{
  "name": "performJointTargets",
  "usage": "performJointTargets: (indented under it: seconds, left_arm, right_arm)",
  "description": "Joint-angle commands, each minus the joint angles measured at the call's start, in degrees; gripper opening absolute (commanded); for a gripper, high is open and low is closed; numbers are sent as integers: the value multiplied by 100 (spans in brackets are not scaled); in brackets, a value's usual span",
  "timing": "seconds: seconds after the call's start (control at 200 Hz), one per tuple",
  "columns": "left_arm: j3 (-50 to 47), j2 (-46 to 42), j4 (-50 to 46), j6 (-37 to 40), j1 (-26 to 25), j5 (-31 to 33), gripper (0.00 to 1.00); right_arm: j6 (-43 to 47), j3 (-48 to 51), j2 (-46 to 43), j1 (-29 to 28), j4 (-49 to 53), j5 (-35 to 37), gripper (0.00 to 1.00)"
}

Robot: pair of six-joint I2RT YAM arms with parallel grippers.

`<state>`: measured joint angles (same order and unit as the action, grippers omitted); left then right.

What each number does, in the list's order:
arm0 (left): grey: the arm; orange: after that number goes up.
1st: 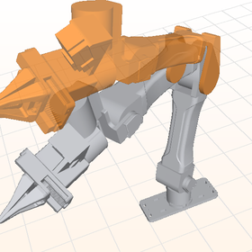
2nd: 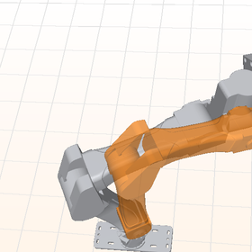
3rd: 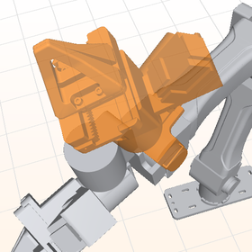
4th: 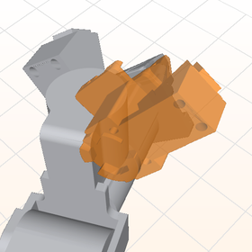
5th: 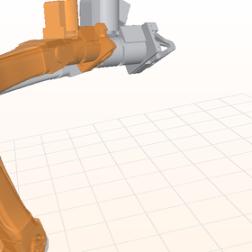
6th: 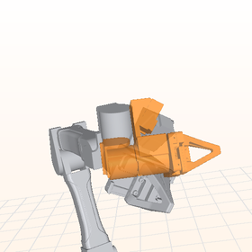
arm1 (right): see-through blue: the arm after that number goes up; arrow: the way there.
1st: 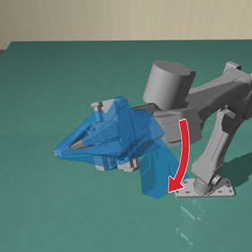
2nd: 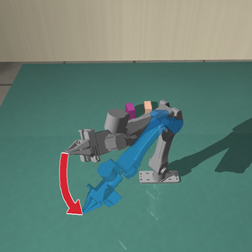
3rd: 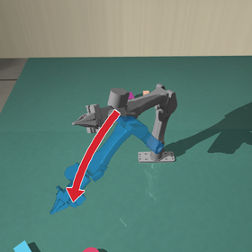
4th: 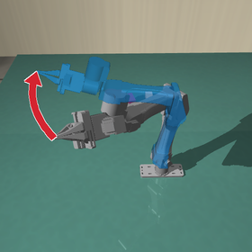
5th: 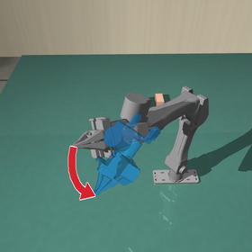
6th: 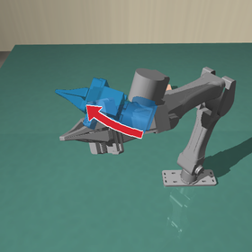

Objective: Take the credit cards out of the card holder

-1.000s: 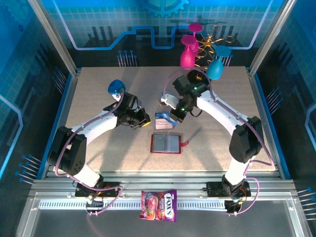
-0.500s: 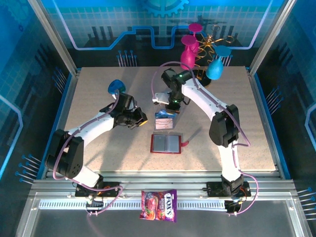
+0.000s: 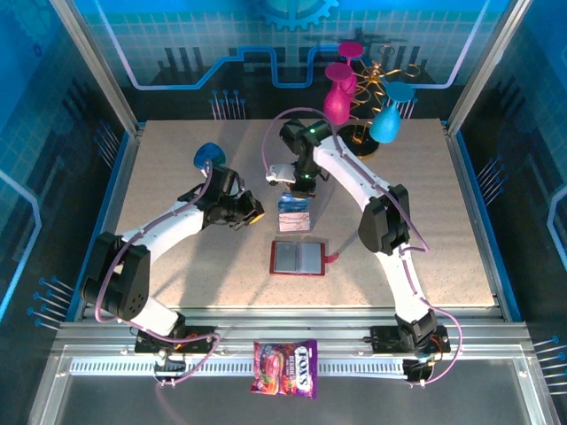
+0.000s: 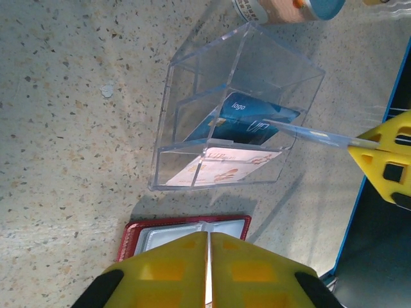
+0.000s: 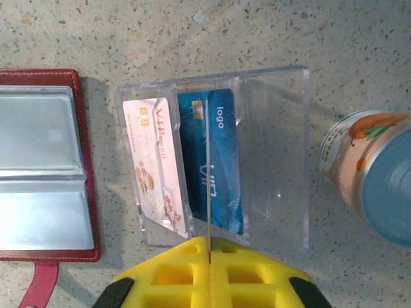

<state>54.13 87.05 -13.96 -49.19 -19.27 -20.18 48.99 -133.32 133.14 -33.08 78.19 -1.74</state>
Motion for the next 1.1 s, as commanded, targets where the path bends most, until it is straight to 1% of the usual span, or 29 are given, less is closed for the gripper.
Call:
performJointTargets:
  seconds: [0.0,0.23,0.325,0.425,0.53,0.7,0.715,0.845,0.931,1.096]
  left_arm:
    - [-135,-12,156,-117,38,-66,11]
    - [-165,-32,144,-116,37,-47,11]
    - [-144,-7,155,-132,37,-73,11]
    - [-130,15,147,-117,44,-89,11]
    - [-131,66,182,-143,38,-168,11]
    - [-109,178,222,-142,38,-327,11]
    - [-105,192,221,-132,36,-342,11]
    - [-111,272,218,-109,6,-423,10]
    - [-122,321,222,-89,-29,-451,10]
    - [-115,485,227,-73,-136,-525,10]
  right_arm:
    - [188,-305,332,-84,442,-52,0]
    - [207,-307,491,-85,495,-90,0]
    - [173,-318,511,-93,471,-99,5]
    - [112,-318,445,-93,413,-99,18]
    - [29,-266,310,-80,301,-170,22]
    - [-140,7,39,-85,53,-299,23]
    - [-166,52,-115,-85,21,-313,24]
    - [-425,582,-559,-80,-344,-440,24]
    - [-724,1017,-872,-85,-701,-530,24]
    - [-1555,1666,-1366,-76,-1221,-950,24]
